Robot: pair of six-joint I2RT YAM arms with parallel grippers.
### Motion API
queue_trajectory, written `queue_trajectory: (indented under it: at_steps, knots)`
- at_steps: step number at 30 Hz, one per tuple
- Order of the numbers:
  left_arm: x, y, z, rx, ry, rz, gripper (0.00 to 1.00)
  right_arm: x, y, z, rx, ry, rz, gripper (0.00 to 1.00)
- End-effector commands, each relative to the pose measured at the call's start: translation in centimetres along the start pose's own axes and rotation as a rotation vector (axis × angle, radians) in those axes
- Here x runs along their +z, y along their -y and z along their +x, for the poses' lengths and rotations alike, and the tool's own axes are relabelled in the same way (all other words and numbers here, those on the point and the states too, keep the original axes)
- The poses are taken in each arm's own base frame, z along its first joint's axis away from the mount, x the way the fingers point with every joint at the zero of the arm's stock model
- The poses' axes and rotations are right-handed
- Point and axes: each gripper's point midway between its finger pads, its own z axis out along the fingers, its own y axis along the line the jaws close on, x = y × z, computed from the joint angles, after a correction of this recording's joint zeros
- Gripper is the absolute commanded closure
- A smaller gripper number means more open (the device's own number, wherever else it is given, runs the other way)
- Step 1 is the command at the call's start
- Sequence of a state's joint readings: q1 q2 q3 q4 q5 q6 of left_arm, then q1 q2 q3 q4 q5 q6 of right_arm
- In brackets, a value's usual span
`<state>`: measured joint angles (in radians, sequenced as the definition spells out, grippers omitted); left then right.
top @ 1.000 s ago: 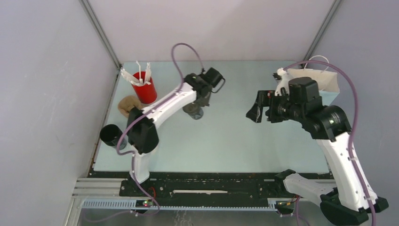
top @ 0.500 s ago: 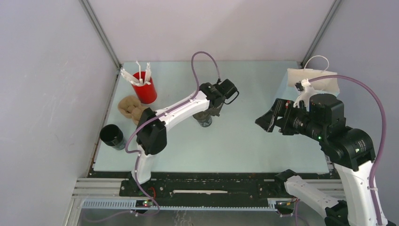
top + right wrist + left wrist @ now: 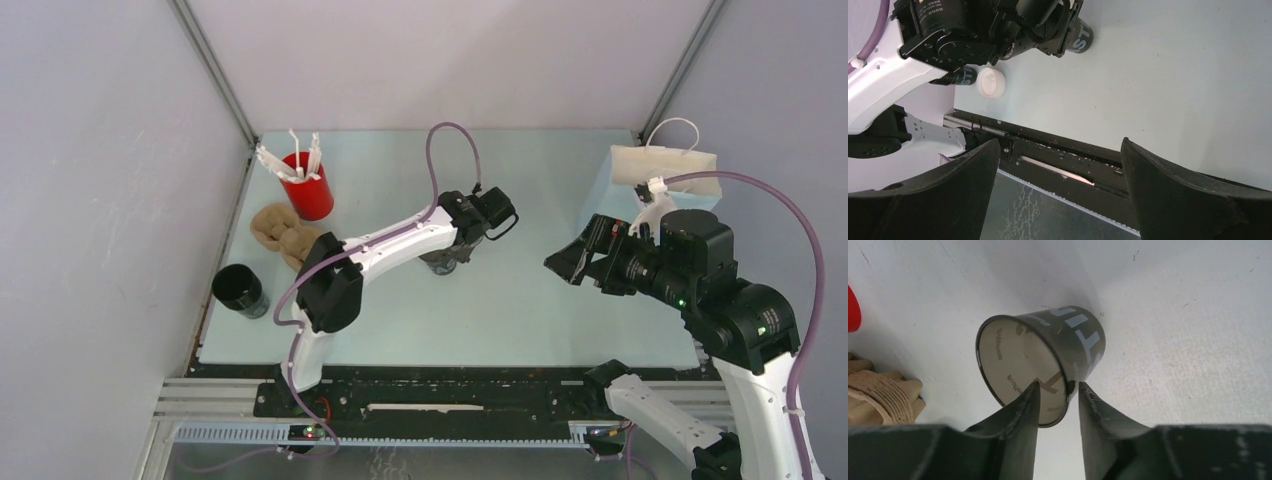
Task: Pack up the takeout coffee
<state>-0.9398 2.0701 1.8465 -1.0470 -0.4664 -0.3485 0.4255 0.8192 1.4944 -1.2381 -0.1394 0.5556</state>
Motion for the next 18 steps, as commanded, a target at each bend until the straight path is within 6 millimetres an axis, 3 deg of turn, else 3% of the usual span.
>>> queue_trajectory:
  at_steps: [1, 6, 10, 13, 16, 18]
  knots:
    - [-3.1, -1.1, -1.4, -0.026, 0.08, 0.028, 0.55, 0.2, -0.3, -0.8, 0.023, 0.037, -0.009, 0.0]
    - [-6.6, -0.7, -2.8, -0.059, 0.17, 0.163, 0.32, 0.8, 0.0, -0.6, 0.023, 0.029, -0.002, 0.0]
    - [-7.1, 0.5, -2.7, -0.04, 0.168, 0.237, 0.28, 1.2, -0.2, -0.7, 0.017, 0.025, -0.007, 0.01]
    - [-8.5, 0.4, -2.6, -0.055, 0.197, 0.287, 0.23, 1.5, 0.0, -0.7, 0.009, 0.019, 0.004, 0.0]
    - [-10.1, -1.9, -1.1, -0.115, 0.2, 0.288, 0.21, 1.8, 0.4, -0.6, -0.009, 0.005, 0.02, 0.0]
    - [-10.5, -4.2, 1.4, -0.194, 0.174, 0.287, 0.18, 2.1, 0.6, -0.6, -0.022, -0.003, 0.03, 0.01]
